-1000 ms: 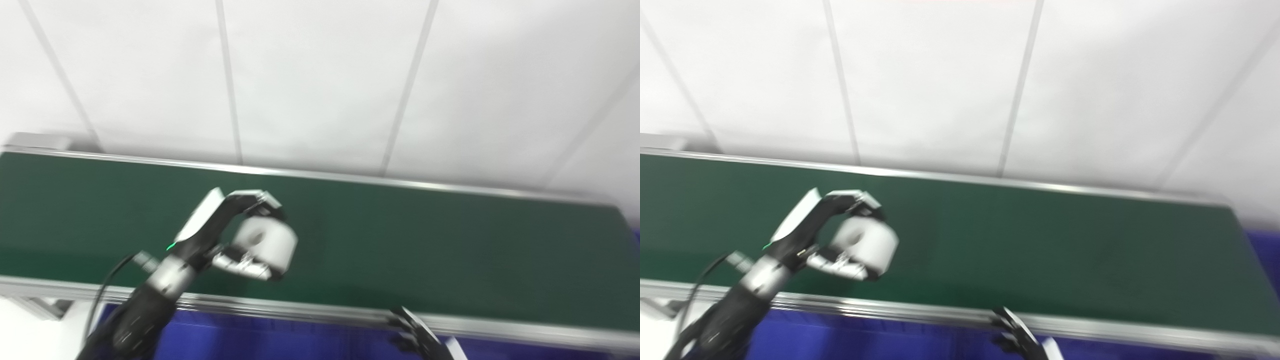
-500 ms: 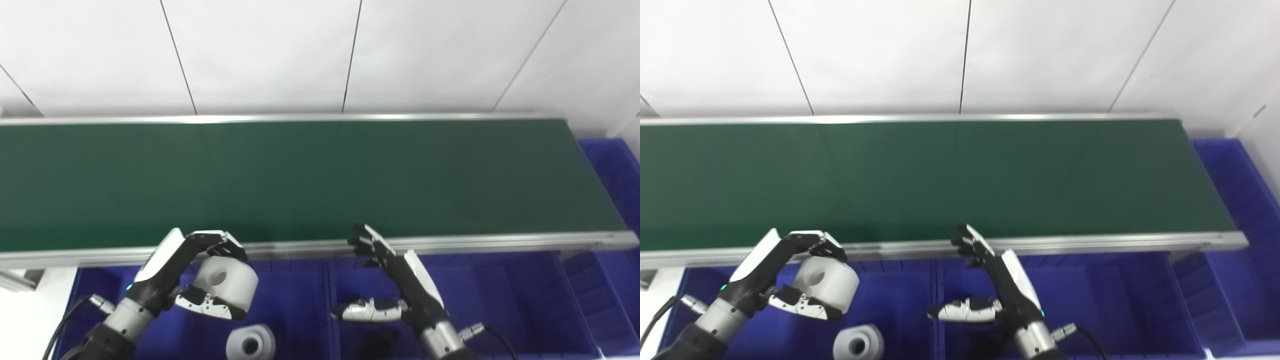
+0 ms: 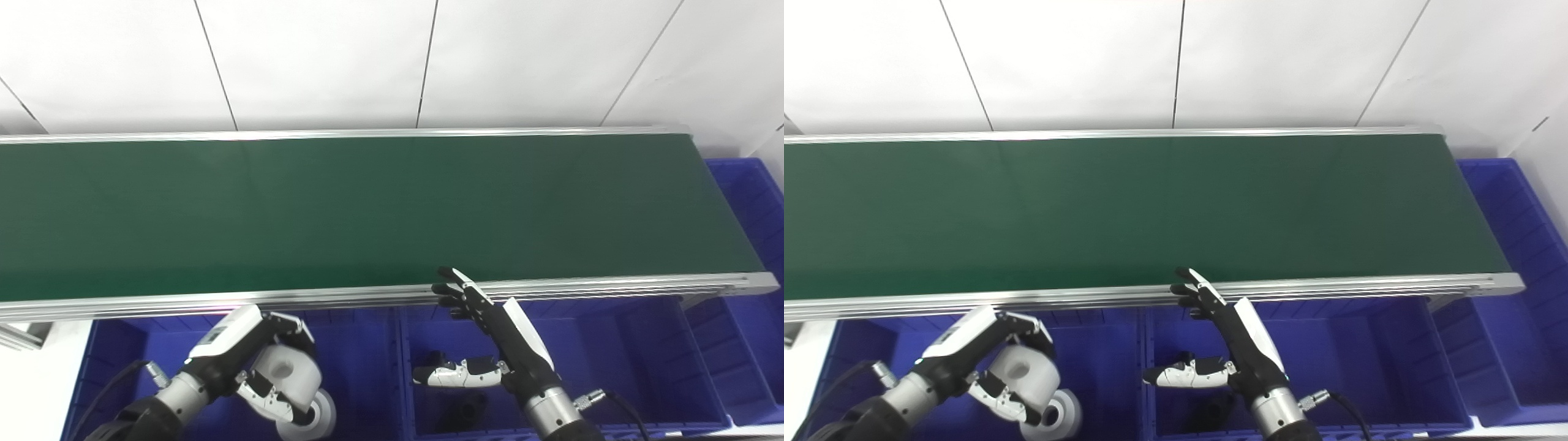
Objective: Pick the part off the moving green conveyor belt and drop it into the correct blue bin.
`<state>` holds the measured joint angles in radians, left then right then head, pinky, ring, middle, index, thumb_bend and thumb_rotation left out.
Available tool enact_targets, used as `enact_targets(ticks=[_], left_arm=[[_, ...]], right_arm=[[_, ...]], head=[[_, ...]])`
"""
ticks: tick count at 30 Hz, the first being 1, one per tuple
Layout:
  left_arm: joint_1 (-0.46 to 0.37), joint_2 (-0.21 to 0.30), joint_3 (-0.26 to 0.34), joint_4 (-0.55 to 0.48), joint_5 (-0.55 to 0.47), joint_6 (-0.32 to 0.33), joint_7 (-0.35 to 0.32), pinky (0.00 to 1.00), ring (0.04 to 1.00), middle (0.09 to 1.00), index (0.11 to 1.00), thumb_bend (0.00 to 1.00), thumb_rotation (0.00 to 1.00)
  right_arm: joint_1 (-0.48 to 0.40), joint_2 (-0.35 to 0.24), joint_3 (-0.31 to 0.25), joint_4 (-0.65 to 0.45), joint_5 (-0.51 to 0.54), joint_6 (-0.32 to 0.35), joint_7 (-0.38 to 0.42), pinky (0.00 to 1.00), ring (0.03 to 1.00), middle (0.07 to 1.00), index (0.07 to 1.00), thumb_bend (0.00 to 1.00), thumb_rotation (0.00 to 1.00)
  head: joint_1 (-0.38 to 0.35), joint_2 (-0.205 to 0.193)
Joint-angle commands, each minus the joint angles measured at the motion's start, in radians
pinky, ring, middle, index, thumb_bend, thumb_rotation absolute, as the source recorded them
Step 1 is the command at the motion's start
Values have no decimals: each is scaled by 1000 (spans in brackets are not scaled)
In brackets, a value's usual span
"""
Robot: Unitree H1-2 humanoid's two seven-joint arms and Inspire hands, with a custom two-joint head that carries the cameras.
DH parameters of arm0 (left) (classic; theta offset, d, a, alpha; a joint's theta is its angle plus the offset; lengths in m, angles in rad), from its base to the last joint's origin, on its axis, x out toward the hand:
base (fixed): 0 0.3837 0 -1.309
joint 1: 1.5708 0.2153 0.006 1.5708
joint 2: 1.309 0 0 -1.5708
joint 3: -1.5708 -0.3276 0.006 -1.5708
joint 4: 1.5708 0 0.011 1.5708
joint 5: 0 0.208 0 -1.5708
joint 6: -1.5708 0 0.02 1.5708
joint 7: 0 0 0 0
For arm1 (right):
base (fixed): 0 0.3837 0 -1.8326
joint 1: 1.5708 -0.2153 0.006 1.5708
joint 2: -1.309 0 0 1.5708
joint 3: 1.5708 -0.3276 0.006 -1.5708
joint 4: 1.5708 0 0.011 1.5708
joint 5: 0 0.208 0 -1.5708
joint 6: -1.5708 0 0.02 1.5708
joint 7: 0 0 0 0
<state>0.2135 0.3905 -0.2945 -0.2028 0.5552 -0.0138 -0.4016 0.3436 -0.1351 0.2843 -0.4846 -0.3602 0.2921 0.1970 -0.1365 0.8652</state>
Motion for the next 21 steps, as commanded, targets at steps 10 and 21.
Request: enact_targets(ticks=[10,21], left_arm=[[26,-28,55,-94,-140,-29,47,730,861,922,888,668,82],[136,-219,107,-127,-486,-151,122,801,889,938,940,692,347]], right_arm=[[15,-12,7,-48,-23,2,3,793,859,856,931,762,55],[48,-22,-16,-67,-1,-4,6,787,854,865,921,779,30]], head=[[1,-20],[28,-30]])
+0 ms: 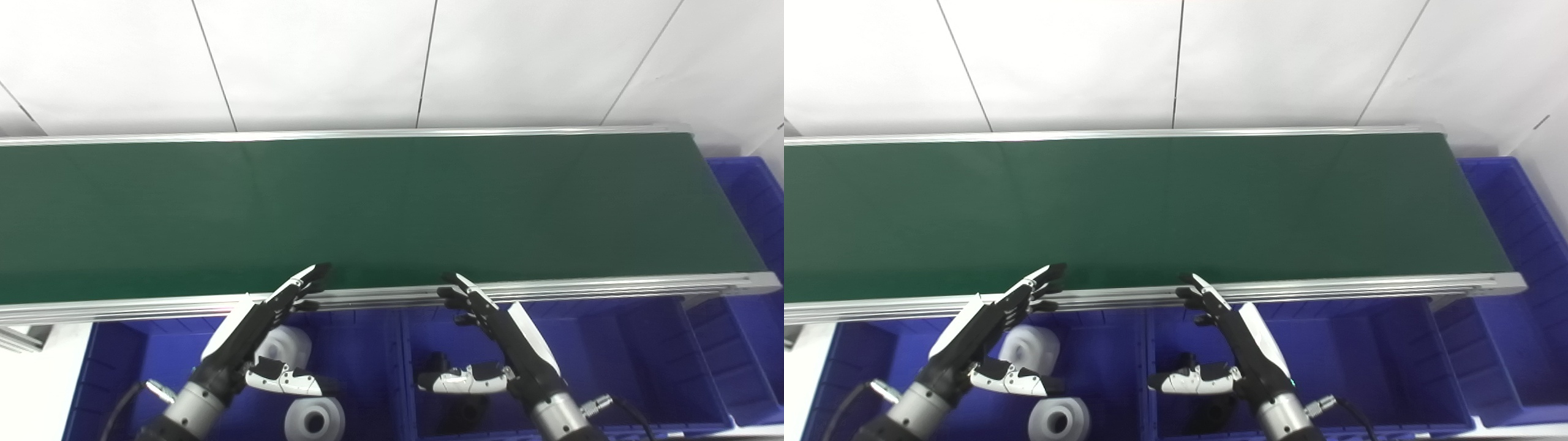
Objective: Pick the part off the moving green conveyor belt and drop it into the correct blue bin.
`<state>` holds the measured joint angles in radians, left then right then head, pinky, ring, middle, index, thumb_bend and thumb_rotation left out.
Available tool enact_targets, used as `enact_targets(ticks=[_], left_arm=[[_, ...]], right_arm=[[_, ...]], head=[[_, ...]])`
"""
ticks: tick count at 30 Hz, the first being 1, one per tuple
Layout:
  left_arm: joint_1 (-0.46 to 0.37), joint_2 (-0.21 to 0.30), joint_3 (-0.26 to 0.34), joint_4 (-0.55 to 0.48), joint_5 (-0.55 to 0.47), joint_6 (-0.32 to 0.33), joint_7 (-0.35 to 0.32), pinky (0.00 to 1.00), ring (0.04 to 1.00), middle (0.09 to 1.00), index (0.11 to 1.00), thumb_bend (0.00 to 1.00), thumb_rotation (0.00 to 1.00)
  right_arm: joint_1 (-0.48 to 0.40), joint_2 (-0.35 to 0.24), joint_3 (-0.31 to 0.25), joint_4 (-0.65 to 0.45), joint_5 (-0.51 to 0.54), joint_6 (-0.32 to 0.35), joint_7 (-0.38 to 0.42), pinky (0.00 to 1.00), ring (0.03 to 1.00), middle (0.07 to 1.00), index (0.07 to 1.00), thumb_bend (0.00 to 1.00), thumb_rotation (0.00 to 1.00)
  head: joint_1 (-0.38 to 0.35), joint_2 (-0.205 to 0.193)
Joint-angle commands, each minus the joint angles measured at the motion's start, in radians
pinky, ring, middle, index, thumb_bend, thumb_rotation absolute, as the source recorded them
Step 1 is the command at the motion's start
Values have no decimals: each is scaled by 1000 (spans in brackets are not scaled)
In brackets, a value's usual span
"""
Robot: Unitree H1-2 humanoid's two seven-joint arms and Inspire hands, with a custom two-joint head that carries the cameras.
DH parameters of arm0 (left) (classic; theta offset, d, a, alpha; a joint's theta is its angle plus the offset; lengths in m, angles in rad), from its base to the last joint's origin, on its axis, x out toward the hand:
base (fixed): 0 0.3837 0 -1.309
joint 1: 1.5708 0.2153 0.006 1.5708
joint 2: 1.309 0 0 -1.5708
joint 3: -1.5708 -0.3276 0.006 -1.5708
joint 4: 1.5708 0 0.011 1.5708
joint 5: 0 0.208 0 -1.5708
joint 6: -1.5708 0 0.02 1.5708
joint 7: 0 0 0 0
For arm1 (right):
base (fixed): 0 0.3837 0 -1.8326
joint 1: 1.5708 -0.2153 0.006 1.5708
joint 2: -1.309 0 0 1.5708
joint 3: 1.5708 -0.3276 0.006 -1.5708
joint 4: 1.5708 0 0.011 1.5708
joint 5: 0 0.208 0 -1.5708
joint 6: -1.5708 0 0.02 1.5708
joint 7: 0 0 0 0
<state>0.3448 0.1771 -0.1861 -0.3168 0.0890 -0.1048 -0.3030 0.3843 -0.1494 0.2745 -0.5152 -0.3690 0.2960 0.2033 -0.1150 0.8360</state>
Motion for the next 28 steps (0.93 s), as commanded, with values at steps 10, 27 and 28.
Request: enact_targets(ticks=[10,27,28], left_arm=[[15,-11,-10,62,8,-167,38,830,897,935,922,752,294],[6,5,-30,94,83,-109,37,882,944,971,945,735,277],[4,7,-30,94,88,-94,34,887,948,975,949,733,281]], right_arm=[[22,-34,-10,-40,8,-9,4,804,869,876,915,782,24],[25,-38,-31,-17,73,-33,-1,824,851,886,911,784,0],[25,-36,-31,-15,74,-34,-3,828,856,887,911,784,0]], head=[[26,-11],[55,-29],[55,-31]])
